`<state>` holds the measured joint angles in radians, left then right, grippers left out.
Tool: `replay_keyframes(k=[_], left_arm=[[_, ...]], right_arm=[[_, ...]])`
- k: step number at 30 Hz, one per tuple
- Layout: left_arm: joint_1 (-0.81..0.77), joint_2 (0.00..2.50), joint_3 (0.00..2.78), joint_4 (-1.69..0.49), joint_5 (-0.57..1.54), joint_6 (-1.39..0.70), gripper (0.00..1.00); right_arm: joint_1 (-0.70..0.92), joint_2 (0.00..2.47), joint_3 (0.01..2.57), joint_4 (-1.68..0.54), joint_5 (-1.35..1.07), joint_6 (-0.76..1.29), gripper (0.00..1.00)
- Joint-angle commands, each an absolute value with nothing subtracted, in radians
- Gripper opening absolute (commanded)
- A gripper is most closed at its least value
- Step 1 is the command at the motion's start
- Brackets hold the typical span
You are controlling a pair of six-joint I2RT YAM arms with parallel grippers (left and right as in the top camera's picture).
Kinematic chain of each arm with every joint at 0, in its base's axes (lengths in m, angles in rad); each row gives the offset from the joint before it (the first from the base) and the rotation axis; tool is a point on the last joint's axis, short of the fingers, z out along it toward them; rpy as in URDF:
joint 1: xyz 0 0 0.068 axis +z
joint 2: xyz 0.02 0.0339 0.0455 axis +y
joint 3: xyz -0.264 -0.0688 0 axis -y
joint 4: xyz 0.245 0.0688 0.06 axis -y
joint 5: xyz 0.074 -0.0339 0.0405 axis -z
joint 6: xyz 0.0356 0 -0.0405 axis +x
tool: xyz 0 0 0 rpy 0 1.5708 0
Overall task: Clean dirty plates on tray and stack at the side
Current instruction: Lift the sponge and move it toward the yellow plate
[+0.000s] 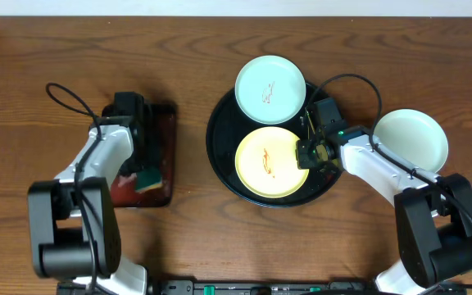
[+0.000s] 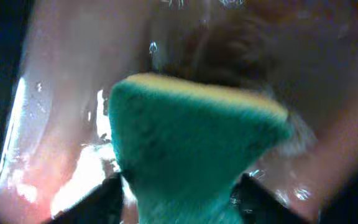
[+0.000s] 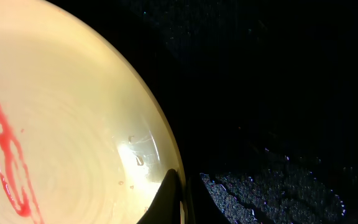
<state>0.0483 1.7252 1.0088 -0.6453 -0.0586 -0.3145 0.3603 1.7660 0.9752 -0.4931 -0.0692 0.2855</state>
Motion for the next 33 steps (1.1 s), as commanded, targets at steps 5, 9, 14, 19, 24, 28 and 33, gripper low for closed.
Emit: replay_keyframes(k=[5,9,14,19,24,28,33], left_arm=[[0.044,1.572,1.033,-0.768,-0.028,-0.308,0.69],[0.044,1.571,1.027,-0.819,0.02,-0.311,0.64],[0.044,1.592,0.965,-0.78,0.023,-0.337,0.62],[0.044,1.636,0.894,-0.685,0.026,-0.356,0.4],[0.044,1.705,0.873,-0.622,0.026,-0.356,0.08],[0.044,1.707,0.887,-0.628,0.026,-0.356,0.07],[0.044,1.674,0.987,-0.707,0.026,-0.32,0.08]], right_arm=[[0.357,1.774,0.967,-0.514,-0.012,0.299,0.01],[0.357,1.774,0.967,-0.514,-0.012,0.299,0.01],[0.357,1.774,0.967,-0.513,-0.012,0.299,0.01],[0.357,1.774,0.967,-0.514,-0.012,0.299,0.01],[0.357,1.774,0.967,-0.514,-0.012,0.299,0.01],[0.357,1.774,0.967,-0.514,-0.012,0.299,0.01],[0.357,1.774,0.967,-0.514,-0.012,0.291,0.01]])
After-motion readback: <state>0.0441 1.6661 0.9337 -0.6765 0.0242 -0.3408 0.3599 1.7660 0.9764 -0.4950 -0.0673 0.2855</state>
